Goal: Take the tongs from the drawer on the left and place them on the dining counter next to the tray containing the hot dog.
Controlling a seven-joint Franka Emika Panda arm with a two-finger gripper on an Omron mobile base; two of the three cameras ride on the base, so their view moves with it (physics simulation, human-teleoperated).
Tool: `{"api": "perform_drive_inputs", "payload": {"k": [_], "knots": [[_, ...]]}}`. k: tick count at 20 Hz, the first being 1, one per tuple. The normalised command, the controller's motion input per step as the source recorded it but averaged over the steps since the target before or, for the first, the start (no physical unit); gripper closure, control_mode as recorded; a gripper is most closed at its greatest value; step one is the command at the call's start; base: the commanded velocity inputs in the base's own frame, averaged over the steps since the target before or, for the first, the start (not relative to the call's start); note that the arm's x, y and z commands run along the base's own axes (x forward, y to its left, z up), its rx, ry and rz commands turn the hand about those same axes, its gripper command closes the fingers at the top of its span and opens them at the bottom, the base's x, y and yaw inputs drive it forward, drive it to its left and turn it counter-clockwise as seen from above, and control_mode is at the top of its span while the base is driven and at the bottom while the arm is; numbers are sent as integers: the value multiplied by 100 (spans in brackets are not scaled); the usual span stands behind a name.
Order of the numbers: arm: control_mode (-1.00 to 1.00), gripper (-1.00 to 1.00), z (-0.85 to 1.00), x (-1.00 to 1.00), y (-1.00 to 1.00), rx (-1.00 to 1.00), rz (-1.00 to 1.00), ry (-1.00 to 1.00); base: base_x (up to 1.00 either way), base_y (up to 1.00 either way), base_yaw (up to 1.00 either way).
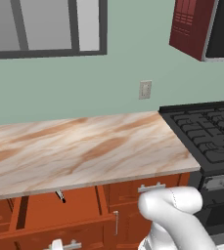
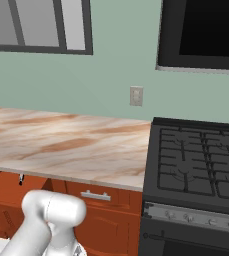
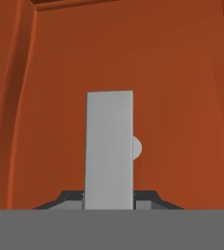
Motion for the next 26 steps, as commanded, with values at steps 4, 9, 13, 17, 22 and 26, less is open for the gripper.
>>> {"api": "perform_drive_inputs", "payload": {"k": [4,9,13,17,22,26], "knots": [[-100,100,0,-64,0,0,2,0,0,0,0],[-100,100,0,-62,0,0,2,0,0,0,0],[-100,100,0,-60,0,0,2,0,0,0,0],[-100,100,0,-60,0,0,2,0,0,0,0],[-100,100,0,-58,0,0,2,0,0,0,0],[-100,100,0,-54,0,0,2,0,0,0,0]]}}
